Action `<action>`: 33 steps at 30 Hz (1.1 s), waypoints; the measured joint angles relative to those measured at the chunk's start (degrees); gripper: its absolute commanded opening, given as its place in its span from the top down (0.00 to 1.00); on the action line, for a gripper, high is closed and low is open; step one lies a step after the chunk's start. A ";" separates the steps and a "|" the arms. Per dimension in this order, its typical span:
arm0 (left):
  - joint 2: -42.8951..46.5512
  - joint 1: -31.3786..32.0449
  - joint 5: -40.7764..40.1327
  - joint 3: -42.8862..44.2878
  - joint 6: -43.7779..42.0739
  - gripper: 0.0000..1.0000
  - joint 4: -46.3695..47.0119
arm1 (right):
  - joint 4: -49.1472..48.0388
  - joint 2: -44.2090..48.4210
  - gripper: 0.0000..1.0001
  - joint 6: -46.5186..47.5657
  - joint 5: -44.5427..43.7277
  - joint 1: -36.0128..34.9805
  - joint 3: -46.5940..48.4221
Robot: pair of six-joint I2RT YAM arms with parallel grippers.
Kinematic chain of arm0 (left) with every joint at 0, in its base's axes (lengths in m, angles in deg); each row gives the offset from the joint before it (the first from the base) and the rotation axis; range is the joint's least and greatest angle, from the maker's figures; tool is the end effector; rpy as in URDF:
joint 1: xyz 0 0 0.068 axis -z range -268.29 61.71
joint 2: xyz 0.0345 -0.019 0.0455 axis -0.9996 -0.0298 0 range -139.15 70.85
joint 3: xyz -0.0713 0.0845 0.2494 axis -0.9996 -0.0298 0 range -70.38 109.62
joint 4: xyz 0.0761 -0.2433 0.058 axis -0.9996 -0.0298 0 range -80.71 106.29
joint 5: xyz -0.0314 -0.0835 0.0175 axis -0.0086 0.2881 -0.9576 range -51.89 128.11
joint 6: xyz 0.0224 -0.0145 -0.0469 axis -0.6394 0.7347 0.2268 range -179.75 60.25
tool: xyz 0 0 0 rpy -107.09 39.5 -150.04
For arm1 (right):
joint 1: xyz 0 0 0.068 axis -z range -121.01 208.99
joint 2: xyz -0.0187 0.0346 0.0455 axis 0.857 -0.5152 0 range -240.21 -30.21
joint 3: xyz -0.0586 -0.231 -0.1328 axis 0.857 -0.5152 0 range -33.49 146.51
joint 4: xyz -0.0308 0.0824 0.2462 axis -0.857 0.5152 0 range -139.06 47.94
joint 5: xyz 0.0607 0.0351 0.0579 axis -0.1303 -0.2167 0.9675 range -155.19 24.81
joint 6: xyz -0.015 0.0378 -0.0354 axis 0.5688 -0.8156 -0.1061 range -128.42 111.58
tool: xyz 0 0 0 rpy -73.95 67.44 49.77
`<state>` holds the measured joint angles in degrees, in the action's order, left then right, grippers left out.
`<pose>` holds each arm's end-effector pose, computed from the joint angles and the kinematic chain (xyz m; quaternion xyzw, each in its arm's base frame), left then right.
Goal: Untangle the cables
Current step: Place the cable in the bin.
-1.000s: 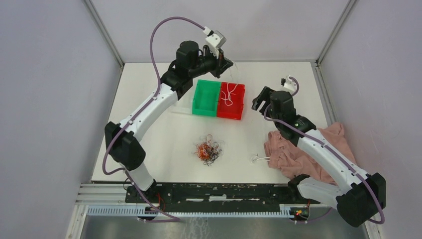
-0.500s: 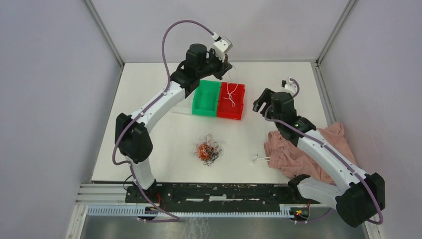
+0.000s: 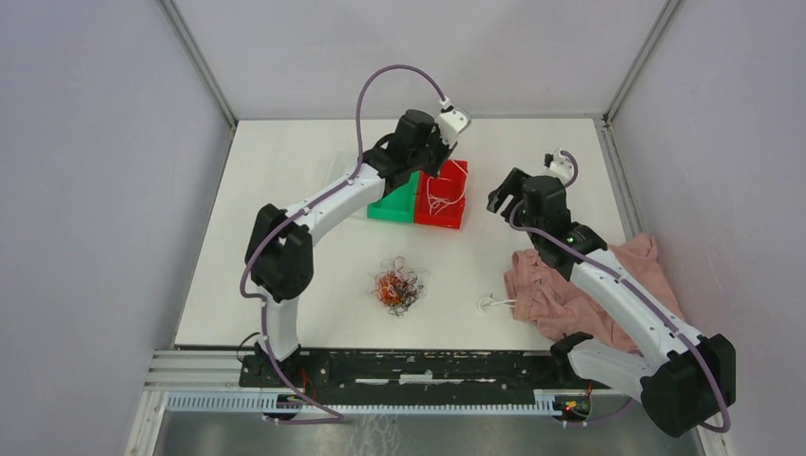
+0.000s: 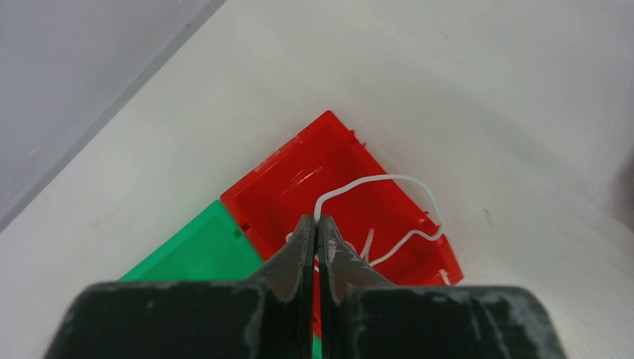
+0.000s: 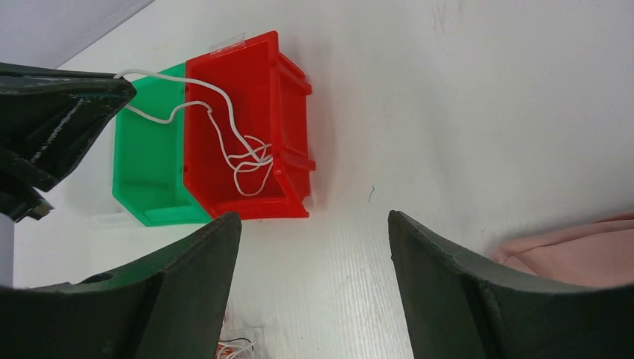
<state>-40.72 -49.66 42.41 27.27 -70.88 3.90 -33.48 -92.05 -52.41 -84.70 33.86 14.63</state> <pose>0.3636 -0.2939 0.3098 0.3751 0.7617 -0.1563 0.5046 0.2237 0.0918 0.2938 0.2238 0.8249 0.1621 0.4931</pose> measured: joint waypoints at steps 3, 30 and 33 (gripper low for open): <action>-1.75 0.13 -4.52 0.90 -2.40 0.97 -1.33 | 0.00 0.31 0.21 -0.33 0.07 0.22 -0.04; -7.69 -2.36 5.25 10.56 -0.61 0.44 -15.65 | 1.36 -0.92 0.24 -2.16 2.60 0.90 -0.02; -7.69 -4.22 9.09 11.56 1.42 0.50 -17.51 | 1.81 -0.92 0.24 -2.05 2.64 0.98 0.04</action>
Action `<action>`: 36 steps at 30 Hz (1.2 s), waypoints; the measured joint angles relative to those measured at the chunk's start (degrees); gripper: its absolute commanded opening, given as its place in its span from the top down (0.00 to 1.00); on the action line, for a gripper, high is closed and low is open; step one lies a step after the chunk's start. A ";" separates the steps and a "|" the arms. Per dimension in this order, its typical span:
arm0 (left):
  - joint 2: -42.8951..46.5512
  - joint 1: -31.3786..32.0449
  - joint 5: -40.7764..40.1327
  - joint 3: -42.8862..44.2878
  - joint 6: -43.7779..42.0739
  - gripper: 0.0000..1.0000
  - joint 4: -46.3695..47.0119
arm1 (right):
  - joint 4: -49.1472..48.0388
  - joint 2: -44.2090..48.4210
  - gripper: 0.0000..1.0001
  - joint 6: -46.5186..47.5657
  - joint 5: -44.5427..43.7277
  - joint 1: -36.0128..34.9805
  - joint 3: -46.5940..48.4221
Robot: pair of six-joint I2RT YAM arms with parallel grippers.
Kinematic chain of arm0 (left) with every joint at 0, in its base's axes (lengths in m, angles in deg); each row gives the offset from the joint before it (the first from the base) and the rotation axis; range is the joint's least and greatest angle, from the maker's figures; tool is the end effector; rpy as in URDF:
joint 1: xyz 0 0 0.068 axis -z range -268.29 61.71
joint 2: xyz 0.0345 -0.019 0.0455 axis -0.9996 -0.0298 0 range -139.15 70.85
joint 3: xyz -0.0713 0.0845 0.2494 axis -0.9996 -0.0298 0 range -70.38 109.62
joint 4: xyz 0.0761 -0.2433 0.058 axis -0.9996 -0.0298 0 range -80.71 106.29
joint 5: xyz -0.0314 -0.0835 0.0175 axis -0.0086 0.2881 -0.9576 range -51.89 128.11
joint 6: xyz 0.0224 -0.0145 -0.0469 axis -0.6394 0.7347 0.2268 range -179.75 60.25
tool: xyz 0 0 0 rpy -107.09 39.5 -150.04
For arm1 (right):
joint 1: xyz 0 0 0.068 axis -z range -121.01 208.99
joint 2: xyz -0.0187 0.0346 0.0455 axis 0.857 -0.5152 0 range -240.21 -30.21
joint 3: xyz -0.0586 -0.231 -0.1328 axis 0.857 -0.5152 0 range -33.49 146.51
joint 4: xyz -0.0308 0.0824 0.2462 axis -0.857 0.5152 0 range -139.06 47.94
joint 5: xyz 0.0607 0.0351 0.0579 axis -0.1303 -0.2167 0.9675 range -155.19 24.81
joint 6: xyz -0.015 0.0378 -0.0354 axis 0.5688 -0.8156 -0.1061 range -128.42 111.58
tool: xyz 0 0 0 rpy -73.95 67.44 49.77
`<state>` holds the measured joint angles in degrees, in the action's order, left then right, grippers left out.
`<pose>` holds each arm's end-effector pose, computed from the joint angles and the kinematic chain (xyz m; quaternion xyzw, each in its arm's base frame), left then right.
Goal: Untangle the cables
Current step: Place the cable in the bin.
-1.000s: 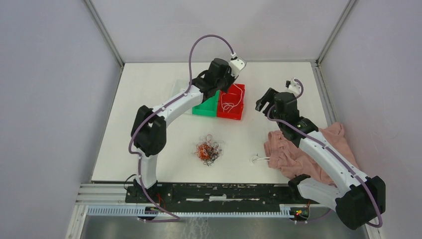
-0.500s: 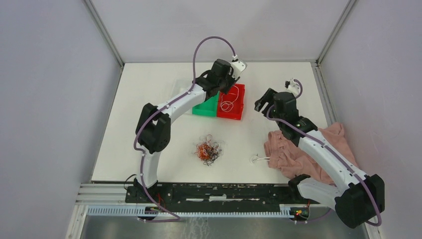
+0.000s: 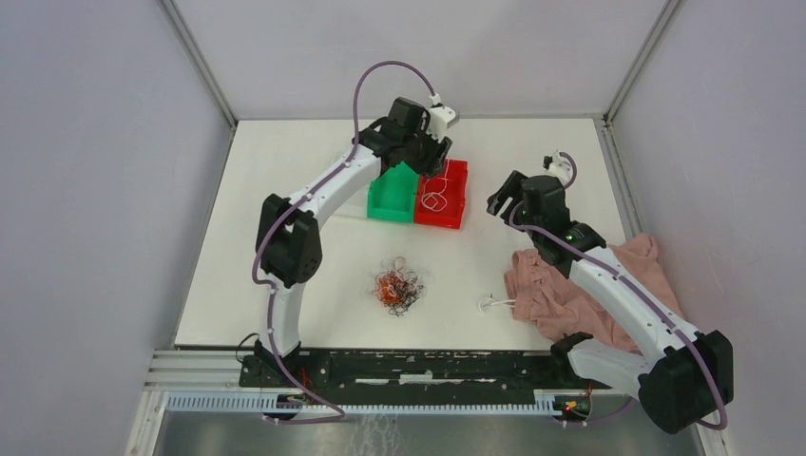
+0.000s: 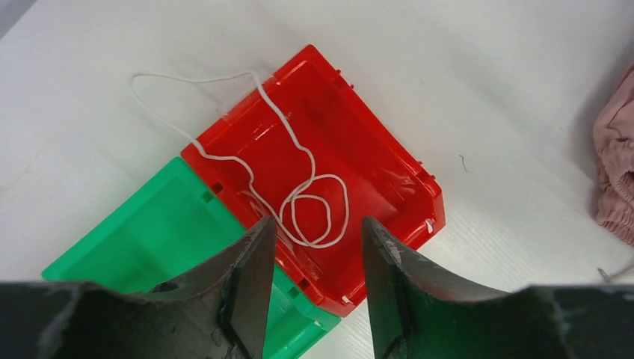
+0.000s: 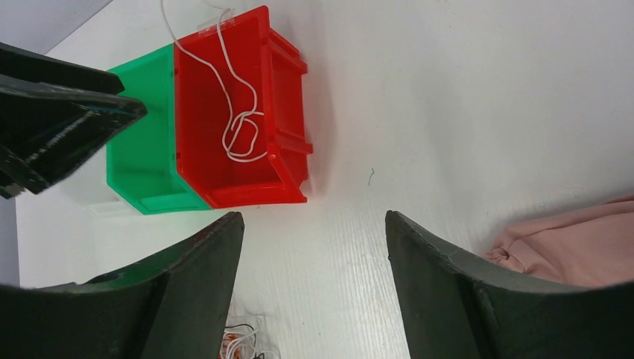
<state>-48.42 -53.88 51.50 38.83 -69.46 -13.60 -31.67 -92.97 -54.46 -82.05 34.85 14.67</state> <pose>0.3948 -0.2803 0.2904 0.3838 0.8155 -0.1931 0.3878 0.2261 0.0900 0.2873 0.2341 0.8358 0.1709 0.4662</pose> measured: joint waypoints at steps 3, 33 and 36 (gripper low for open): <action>0.00 -2.51 2.69 1.66 2.47 0.56 -1.03 | 0.39 -0.33 0.25 0.07 0.09 0.15 0.46; -21.03 -7.10 -0.04 16.85 18.12 0.48 7.30 | 0.44 -7.85 0.34 4.61 4.61 0.26 8.17; -21.03 -7.43 -0.22 17.20 19.19 0.50 8.24 | 0.33 -7.82 0.35 4.85 5.07 0.26 8.17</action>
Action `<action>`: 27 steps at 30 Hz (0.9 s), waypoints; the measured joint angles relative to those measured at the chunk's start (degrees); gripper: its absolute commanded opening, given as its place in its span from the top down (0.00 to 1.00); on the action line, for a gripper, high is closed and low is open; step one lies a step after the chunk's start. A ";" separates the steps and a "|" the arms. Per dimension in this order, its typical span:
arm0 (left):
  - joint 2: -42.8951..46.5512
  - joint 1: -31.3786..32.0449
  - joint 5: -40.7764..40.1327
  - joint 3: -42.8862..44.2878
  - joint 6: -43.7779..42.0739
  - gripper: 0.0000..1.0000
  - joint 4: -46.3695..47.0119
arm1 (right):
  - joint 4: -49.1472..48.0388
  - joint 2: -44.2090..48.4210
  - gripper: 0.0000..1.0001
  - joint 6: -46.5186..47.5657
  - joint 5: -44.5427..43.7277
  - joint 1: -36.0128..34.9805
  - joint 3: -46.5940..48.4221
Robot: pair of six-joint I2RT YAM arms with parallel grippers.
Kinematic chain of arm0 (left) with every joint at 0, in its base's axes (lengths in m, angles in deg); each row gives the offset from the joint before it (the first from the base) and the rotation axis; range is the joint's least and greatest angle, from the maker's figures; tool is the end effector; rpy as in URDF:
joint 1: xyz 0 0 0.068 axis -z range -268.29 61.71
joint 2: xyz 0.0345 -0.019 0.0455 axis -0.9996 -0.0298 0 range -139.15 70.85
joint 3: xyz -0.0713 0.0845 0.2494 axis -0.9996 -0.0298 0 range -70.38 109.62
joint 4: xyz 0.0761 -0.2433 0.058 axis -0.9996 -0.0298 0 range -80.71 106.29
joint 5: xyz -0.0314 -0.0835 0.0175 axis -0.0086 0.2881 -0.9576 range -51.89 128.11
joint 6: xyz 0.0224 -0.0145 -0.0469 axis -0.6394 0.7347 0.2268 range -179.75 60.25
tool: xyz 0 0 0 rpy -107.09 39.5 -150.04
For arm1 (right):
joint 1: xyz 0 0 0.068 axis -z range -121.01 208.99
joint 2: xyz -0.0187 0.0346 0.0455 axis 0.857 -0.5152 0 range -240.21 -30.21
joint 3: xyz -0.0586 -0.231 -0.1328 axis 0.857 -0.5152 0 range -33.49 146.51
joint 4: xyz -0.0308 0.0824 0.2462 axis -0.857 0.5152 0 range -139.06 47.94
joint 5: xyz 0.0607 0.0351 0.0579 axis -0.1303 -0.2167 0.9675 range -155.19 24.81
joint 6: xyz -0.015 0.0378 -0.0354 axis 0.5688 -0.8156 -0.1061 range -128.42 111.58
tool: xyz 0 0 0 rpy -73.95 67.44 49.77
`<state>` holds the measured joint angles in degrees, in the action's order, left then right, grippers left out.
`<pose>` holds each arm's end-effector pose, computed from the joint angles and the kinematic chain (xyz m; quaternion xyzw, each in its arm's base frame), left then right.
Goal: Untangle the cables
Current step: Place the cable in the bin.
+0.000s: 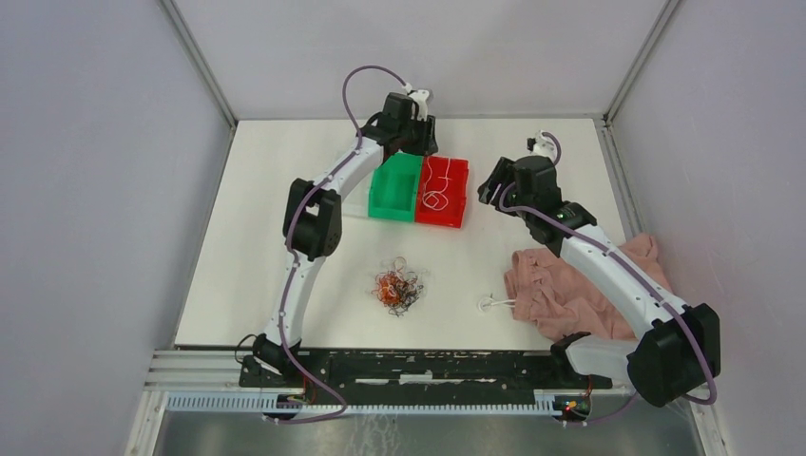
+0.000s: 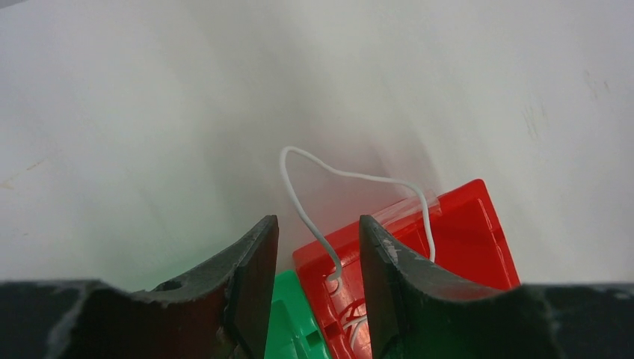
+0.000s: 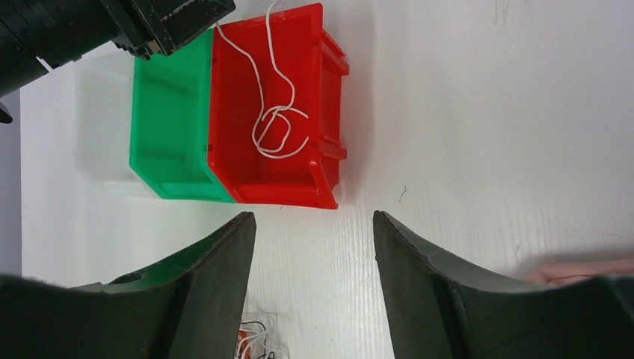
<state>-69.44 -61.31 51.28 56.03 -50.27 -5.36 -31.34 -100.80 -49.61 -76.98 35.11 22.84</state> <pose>0.4988 -0.2629 0.2185 0.1863 0.8650 -0.2391 0.3999 0.2561 0.1054 0.3027 0.1802 0.8525 0.1838 0.4550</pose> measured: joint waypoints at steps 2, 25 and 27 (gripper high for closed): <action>0.00 -0.20 0.39 0.07 1.11 0.53 0.87 | -0.02 0.00 0.36 0.09 0.37 0.00 0.00; -0.04 -0.55 3.43 -1.92 3.96 0.59 7.48 | -0.17 0.00 0.45 0.59 1.40 0.07 -0.94; -0.04 -0.55 3.19 -2.32 3.93 0.55 7.48 | -0.33 0.00 0.44 0.61 1.44 0.15 -0.94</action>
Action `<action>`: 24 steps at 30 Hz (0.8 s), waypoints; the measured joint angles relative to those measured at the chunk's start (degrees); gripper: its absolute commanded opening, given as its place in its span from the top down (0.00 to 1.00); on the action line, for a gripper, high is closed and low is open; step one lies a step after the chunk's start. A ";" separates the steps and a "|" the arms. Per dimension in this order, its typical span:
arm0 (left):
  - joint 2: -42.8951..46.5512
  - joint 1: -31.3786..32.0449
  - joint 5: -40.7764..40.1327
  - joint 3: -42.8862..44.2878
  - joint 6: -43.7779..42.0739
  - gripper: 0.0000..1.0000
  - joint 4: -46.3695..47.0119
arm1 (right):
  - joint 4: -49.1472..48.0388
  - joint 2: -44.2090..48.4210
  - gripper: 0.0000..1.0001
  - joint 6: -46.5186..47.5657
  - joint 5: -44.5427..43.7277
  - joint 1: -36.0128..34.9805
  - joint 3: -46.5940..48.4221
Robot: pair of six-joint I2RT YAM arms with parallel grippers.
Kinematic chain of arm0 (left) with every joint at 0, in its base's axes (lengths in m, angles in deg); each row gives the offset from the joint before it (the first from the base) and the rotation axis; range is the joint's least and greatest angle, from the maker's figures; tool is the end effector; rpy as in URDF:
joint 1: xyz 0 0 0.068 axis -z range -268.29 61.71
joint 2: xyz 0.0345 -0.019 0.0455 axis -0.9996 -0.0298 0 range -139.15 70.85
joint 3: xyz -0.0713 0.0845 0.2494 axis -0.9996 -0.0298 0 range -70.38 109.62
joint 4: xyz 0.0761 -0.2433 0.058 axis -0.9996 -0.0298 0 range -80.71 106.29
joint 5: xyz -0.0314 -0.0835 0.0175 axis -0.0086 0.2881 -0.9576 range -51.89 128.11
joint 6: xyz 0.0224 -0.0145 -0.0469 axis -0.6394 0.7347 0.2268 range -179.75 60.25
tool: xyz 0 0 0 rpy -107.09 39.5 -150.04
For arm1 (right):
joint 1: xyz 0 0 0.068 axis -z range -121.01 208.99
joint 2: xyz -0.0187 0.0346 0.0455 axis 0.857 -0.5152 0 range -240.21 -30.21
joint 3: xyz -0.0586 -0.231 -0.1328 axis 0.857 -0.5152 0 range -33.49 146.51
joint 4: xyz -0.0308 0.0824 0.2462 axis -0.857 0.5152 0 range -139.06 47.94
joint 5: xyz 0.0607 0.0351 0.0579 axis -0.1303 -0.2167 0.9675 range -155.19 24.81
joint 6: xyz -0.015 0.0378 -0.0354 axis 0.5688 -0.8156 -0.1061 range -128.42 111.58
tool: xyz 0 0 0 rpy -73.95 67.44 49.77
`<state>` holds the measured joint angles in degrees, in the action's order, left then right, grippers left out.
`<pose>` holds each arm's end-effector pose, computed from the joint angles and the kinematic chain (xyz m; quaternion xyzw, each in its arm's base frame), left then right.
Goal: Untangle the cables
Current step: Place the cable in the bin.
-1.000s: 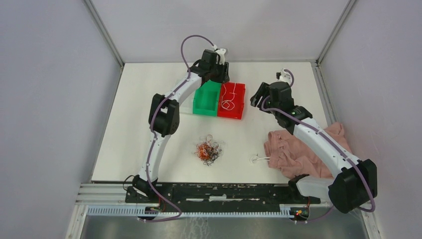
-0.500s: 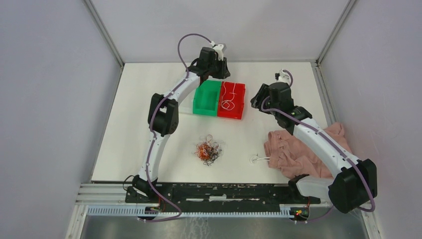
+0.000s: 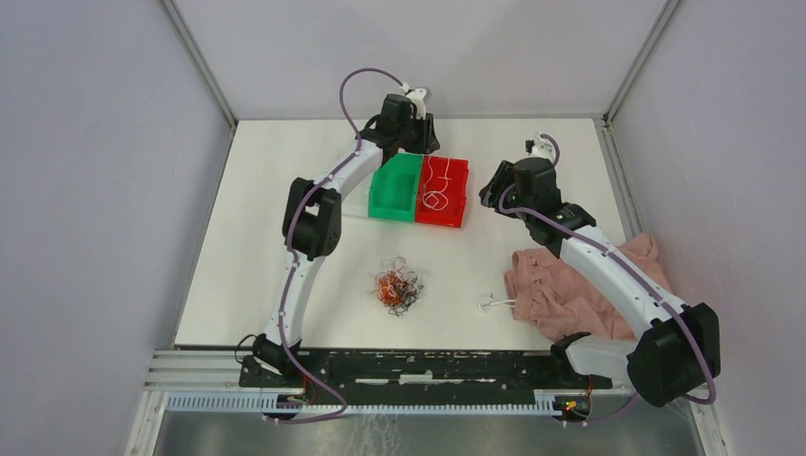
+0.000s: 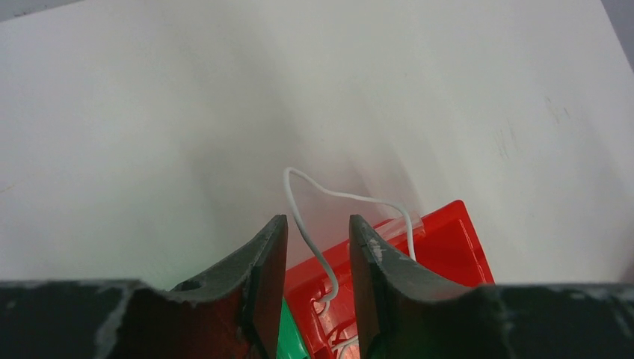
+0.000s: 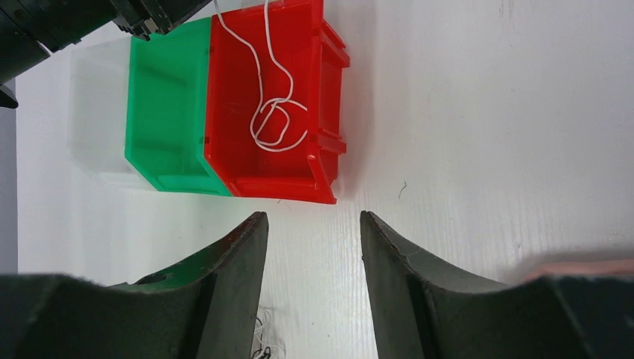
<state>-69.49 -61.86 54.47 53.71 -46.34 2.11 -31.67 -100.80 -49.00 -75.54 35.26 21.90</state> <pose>0.5047 -0.2620 0.2163 0.1677 0.8455 -0.2837 0.4202 0.2556 0.1053 0.2975 0.1709 0.8577 0.1876 0.4471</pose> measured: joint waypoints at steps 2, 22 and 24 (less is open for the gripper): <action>-0.02 0.00 -0.59 -0.22 0.00 0.54 -0.02 | -0.20 0.00 0.44 -0.02 0.02 0.07 0.00; -0.28 0.00 -0.17 -3.10 0.02 0.97 4.13 | -0.92 0.68 0.52 -0.07 0.85 0.22 -0.33; 0.35 0.00 0.72 -5.40 0.02 0.97 5.38 | -1.07 0.68 0.53 -0.11 0.87 0.22 -0.57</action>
<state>-69.14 -61.86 55.19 48.32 -46.32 7.49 -32.74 -100.12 -49.11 -74.66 35.48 21.34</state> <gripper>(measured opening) 0.054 0.485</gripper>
